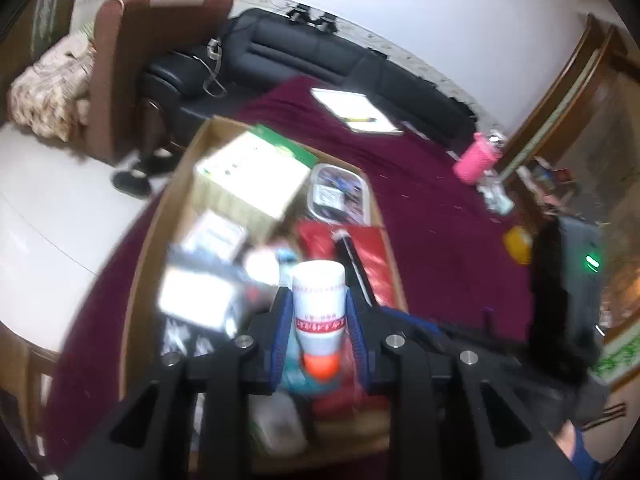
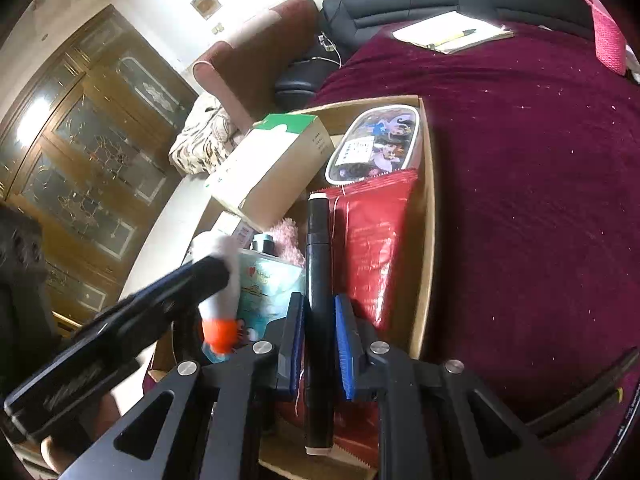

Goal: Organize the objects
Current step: 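Carry the glue bottle and marker with both tools over the tray, then open both tools to drop the bottle and marker into the tray, then grasp a purple-capped marker with the right tool while the left tool returns to the markers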

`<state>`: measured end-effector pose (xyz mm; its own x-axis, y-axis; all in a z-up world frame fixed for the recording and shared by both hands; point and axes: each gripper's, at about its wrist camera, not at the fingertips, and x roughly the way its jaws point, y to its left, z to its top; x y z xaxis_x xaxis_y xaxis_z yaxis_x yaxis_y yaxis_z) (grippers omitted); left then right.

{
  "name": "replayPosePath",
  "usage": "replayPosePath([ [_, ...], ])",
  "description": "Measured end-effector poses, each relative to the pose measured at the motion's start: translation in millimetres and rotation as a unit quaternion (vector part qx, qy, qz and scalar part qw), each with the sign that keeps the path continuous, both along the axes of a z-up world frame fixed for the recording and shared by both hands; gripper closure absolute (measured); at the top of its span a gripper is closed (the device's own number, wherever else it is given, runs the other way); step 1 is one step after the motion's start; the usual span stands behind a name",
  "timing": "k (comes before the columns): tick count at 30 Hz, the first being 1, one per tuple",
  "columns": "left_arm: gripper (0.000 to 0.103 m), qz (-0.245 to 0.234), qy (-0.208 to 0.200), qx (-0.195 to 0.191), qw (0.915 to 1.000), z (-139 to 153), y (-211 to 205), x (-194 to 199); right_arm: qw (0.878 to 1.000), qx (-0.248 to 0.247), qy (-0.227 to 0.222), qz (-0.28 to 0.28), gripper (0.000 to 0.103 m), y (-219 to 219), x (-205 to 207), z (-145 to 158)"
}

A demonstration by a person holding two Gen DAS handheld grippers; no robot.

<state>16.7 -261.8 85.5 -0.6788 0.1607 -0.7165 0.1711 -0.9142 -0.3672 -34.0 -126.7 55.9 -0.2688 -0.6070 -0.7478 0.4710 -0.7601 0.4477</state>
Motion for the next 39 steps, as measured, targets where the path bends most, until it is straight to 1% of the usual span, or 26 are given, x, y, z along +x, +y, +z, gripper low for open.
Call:
replayPosePath([
  [1, 0.076, 0.006, -0.006, -0.012, 0.9999, -1.3, 0.2, -6.9, 1.0, 0.0, 0.002, 0.001, 0.085, 1.0, -0.2, 0.8],
  [2, 0.076, 0.005, -0.009, -0.014, 0.9999, -2.4, 0.4, -11.8, 1.0, -0.001, 0.006, 0.0, 0.085, 2.9, 1.4, 3.0],
  [4, 0.076, 0.006, -0.016, -0.011, 0.9998, -6.1, -0.5, -21.9, 1.0, -0.009, 0.013, 0.0, 0.082, 8.9, 2.1, 7.0],
  [5, 0.076, 0.007, -0.017, -0.009, 0.9998, -7.0, -0.6, -24.7, 1.0, -0.015, 0.018, -0.002, 0.082, 12.6, 2.2, 9.6],
  [7, 0.076, 0.01, -0.011, -0.007, 0.9999, -7.0, -1.5, -24.9, 0.999, -0.024, 0.023, -0.009, 0.078, 21.7, 2.4, 15.1],
  [9, 0.069, 0.024, -0.008, -0.014, 0.9996, -6.6, -3.7, -22.2, 0.999, -0.034, 0.021, -0.011, 0.076, 31.0, 2.0, 17.8],
  [11, 0.066, 0.033, -0.004, -0.019, 0.9993, -5.2, -6.1, -19.5, 0.999, -0.043, 0.015, -0.012, 0.076, 39.0, 2.4, 18.3],
  [16, 0.065, 0.041, -0.005, -0.016, 0.999, -4.7, -10.4, -15.2, 0.998, -0.064, 0.0, -0.02, 0.076, 66.0, 3.1, 16.9],
  [18, 0.063, 0.046, -0.003, -0.022, 0.9987, -3.4, -11.0, -11.5, 0.997, -0.067, 0.001, -0.03, 0.076, 81.6, 3.5, 18.6],
  [19, 0.06, 0.052, -0.001, -0.025, 0.9983, -2.8, -12.9, -8.2, 0.997, -0.07, 0.001, -0.035, 0.076, 89.3, 3.6, 19.3],
  [20, 0.058, 0.058, 0.0, -0.028, 0.9979, -2.5, -14.8, -5.3, 0.997, -0.072, 0.002, -0.04, 0.076, 98.1, 3.9, 20.5],
  [25, 0.057, 0.079, 0.005, -0.034, 0.9963, 4.1, -25.7, 9.9, 0.995, -0.073, 0.013, -0.071, 0.076, 142.7, 4.2, 23.8],
  [29, 0.057, 0.095, 0.01, -0.033, 0.9949, 12.5, -31.1, 21.5, 0.992, -0.06, 0.019, -0.106, 0.075, 182.8, 5.0, 22.1],
  [31, 0.057, 0.087, 0.017, -0.031, 0.9956, 19.3, -25.9, 26.7, 0.99, -0.06, 0.016, -0.126, 0.073, 203.7, 4.9, 17.7],
  [34, 0.056, 0.061, 0.031, -0.05, 0.9964, 31.6, -4.7, 30.4, 0.987, -0.055, 0.004, -0.153, 0.072, 228.7, 2.9, 6.4],
  [37, 0.056, 0.011, 0.042, -0.062, 0.9971, 40.3, 30.0, 27.8, 0.984, -0.062, -0.009, -0.168, 0.071, 245.0, 0.1, -5.4],
  [39, 0.056, -0.028, 0.042, -0.077, 0.9957, 41.3, 57.9, 24.9, 0.982, -0.061, -0.009, -0.179, 0.071, 252.0, 0.0, -9.5],
])
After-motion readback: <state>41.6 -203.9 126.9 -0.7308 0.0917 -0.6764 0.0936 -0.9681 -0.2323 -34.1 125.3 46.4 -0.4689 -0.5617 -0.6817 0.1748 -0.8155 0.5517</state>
